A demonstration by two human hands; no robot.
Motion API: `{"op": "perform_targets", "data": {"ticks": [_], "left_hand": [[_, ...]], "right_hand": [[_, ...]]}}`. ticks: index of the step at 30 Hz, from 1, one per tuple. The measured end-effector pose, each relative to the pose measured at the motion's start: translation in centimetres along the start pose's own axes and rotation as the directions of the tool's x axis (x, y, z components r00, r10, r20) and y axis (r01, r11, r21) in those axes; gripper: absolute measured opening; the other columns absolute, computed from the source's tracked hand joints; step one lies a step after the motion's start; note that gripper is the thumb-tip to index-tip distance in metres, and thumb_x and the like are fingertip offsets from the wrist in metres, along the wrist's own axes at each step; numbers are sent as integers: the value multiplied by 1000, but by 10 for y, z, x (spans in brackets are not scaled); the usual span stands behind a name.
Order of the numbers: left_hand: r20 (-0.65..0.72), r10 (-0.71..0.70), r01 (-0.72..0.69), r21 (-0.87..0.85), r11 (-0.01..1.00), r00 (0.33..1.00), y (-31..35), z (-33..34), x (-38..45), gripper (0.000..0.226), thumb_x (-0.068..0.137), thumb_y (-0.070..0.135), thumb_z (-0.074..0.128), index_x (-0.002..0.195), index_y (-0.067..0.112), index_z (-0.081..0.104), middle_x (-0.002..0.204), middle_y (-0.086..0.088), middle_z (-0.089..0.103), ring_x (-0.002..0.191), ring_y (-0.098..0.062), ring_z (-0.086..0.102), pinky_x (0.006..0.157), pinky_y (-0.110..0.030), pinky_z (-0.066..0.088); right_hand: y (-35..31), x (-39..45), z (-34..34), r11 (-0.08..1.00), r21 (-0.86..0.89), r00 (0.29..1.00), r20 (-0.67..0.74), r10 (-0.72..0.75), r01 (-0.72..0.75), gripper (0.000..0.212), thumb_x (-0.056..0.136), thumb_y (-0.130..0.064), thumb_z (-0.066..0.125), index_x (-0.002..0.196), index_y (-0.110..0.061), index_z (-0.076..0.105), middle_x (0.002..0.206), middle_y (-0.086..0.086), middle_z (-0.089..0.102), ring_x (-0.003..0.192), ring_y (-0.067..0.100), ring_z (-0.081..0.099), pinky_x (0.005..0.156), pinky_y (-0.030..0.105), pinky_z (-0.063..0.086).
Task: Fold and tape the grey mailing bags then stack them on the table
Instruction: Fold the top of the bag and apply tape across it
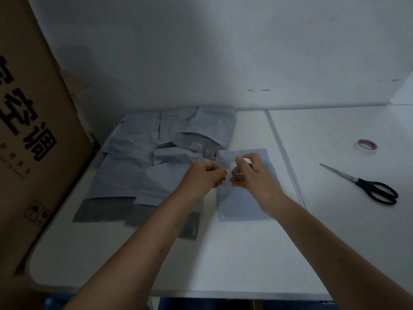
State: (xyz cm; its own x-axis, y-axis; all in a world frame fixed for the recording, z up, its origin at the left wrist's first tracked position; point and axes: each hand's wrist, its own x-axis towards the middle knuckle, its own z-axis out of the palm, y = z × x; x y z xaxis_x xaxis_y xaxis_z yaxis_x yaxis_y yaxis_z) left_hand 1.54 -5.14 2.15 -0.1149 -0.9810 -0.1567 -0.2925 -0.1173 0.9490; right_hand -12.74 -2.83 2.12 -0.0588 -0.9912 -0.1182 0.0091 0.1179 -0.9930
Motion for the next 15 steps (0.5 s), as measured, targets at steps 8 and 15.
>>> {"op": "perform_targets", "data": {"ticks": [8, 15], "left_hand": [[60, -120, 129, -181, 975, 991, -5, -1, -8, 11, 89, 14, 65, 79, 10, 68, 67, 1, 65, 54, -5, 54, 58, -17, 47], [111, -64, 70, -46, 996, 992, -3, -1, -10, 13, 89, 22, 67, 86, 11, 72, 76, 2, 71, 60, -4, 59, 62, -17, 49]], "right_hand": [[8, -3, -2, 998, 57, 999, 27, 39, -40, 20, 97, -31, 53, 101, -12, 48, 85, 8, 57, 75, 19, 59, 86, 39, 53], [24, -4, -8, 989, -149, 992, -122, -7, -12, 35, 83, -27, 71, 108, -16, 49, 94, 9, 64, 86, 26, 66, 81, 42, 56]]}}
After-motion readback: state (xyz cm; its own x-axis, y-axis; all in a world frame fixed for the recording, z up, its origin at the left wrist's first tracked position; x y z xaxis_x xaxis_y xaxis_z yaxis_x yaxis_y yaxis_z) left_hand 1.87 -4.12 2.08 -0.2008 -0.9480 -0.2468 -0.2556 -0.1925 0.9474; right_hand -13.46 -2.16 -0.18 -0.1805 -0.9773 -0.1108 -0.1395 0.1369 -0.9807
